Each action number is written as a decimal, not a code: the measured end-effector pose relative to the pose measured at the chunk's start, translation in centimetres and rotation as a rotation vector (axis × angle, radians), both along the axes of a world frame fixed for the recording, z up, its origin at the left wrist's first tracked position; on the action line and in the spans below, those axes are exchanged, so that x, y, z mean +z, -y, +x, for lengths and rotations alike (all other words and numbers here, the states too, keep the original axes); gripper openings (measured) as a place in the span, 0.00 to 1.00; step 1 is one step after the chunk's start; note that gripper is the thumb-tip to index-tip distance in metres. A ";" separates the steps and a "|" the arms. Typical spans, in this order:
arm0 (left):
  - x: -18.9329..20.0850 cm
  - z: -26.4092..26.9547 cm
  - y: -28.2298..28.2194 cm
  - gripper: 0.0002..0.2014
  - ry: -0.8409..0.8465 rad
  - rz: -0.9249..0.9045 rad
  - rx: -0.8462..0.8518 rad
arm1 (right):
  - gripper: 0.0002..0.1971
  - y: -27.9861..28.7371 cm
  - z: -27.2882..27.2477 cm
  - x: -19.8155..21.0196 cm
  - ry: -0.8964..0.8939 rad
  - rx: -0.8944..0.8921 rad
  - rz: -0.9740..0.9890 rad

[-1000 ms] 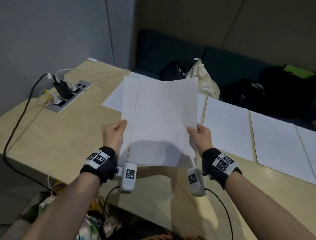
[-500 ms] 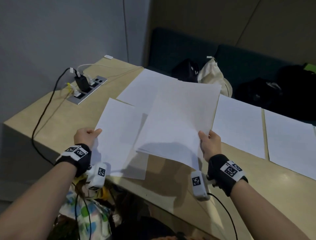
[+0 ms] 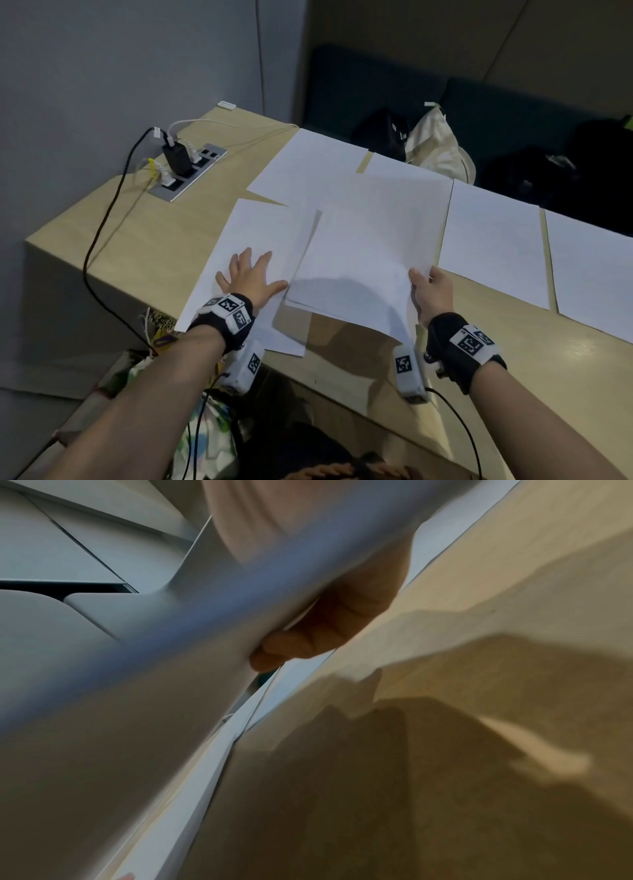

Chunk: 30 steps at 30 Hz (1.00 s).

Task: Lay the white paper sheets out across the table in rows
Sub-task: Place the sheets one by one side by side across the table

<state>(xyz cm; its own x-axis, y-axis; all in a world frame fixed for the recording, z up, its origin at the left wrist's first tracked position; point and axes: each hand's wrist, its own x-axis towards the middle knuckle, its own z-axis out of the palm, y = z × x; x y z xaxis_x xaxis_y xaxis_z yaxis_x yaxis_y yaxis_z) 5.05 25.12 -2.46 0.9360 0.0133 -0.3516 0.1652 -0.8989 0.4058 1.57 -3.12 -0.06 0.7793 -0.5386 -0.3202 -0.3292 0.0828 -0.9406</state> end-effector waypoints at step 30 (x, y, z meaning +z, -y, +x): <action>0.5 2.6 -4.2 0.45 -0.121 -0.004 -0.013 | 0.11 0.5 -1.6 0.7 0.015 -0.048 -0.042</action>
<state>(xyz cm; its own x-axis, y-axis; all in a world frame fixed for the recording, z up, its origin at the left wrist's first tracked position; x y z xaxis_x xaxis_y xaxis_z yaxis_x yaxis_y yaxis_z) 7.67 29.32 -1.96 0.8869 -0.0004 -0.4620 0.2014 -0.8996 0.3874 -0.04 -3.61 0.67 0.7567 -0.5885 -0.2848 -0.3113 0.0589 -0.9485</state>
